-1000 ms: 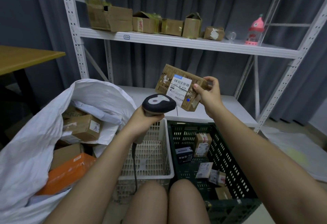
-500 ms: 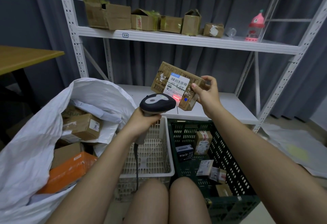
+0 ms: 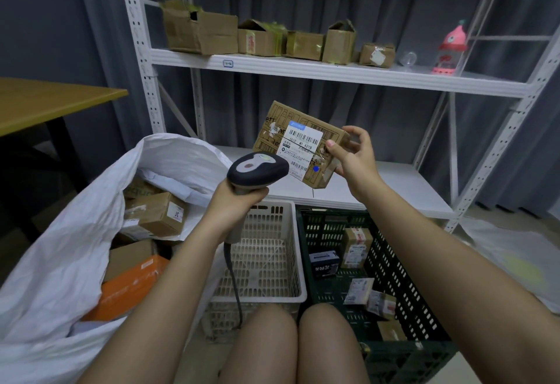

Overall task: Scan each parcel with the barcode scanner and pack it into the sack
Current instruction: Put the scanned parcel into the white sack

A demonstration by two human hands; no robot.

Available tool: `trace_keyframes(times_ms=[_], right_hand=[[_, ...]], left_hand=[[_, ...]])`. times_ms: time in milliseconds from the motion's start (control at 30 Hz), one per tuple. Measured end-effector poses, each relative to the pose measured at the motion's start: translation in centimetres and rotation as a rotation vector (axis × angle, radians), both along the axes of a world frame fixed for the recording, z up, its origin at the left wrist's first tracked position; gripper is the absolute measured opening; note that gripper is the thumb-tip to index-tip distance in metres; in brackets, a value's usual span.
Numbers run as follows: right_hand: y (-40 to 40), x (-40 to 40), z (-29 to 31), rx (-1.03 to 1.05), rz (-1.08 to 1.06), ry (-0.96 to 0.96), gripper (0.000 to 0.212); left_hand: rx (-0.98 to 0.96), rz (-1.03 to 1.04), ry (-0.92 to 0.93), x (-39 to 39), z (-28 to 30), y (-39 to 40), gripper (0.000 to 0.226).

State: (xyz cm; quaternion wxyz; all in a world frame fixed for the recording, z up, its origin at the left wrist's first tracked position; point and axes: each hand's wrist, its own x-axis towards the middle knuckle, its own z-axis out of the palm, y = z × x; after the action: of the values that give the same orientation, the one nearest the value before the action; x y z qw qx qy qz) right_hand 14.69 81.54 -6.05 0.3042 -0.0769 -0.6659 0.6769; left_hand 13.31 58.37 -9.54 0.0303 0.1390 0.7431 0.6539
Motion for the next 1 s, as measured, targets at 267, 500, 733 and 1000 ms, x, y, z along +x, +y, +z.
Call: trace_keyframes(times_ms=[267, 500, 733, 1000], right_hand=[[-5.7, -1.1, 0.3, 0.116, 0.165, -0.015, 0.036], [-12.6, -2.9, 0.3, 0.247, 0.265, -0.009, 0.040], [-19.6, -5.0, -1.2, 0.389, 0.348, -0.081, 0.040], [-24.2, -8.5, -3.4, 0.438, 0.256, -0.201, 0.037]], left_hand=[[0.106, 0.276, -0.016, 0.5, 0.6, -6.9, 0.033], [0.159, 0.497, 0.012, 0.8, 0.2, -14.9, 0.046], [0.129, 0.656, -0.020, 0.8, -1.3, -21.5, 0.041], [0.096, 0.728, -0.059, 1.1, -2.9, -25.9, 0.053]])
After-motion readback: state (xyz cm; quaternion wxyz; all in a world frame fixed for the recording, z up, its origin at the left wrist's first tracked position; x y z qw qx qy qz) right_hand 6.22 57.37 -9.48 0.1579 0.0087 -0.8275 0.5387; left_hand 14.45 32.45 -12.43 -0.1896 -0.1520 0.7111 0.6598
